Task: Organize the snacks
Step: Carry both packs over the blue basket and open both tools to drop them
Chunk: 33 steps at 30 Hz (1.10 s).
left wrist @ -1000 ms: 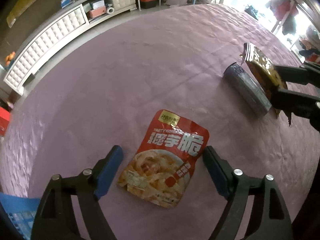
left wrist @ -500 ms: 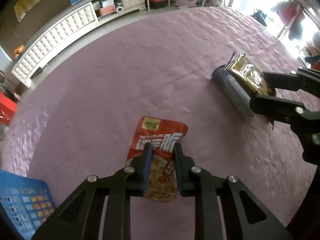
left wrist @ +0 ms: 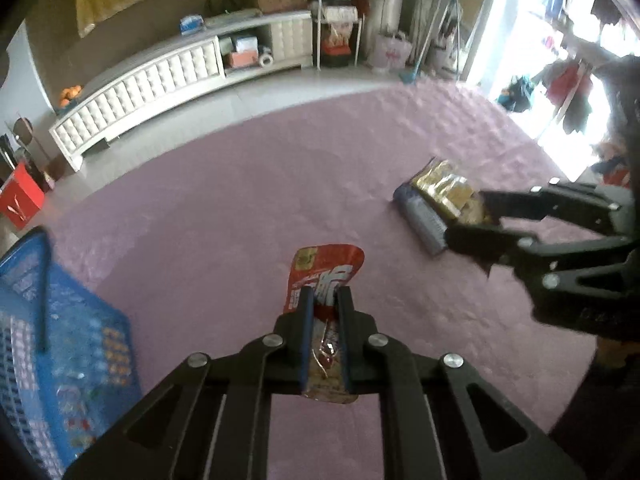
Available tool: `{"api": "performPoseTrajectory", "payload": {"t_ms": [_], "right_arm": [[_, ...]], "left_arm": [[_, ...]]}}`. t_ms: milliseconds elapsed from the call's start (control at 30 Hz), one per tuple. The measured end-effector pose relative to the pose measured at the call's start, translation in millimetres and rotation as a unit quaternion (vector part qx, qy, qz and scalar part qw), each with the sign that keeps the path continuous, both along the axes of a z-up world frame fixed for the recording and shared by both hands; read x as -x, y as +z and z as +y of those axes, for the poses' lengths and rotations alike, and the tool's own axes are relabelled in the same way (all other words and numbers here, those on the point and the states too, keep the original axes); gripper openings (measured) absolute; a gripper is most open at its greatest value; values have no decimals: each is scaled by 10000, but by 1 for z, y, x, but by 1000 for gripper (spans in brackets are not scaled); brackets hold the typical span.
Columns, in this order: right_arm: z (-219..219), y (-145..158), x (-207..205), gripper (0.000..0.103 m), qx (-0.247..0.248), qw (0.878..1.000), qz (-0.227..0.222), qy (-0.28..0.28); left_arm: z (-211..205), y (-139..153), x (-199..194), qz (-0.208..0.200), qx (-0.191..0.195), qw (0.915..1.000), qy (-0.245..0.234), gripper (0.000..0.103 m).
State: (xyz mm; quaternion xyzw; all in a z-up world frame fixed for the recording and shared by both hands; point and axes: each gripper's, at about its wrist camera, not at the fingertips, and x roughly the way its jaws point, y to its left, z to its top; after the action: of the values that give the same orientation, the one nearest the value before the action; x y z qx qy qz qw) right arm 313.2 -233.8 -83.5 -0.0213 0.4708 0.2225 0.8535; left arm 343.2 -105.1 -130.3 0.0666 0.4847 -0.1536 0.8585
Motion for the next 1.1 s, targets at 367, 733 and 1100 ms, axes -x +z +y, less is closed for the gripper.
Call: {"api": "performPoseTrajectory", "payload": {"t_ms": [367,733,1100], "right_arm": [[83,78,38,51,-32,9965,-592,587],[179,80,52,51,-79,9908,-532,1244],[224,61,54,51,180,9879,-387,1490]], "left_arm": [[80,86,70,-817,432,9948,426,10],[182,107,120,-1050,409,9874,1107,10],[232,66,136,-585,270,9885,1368,10]]}}
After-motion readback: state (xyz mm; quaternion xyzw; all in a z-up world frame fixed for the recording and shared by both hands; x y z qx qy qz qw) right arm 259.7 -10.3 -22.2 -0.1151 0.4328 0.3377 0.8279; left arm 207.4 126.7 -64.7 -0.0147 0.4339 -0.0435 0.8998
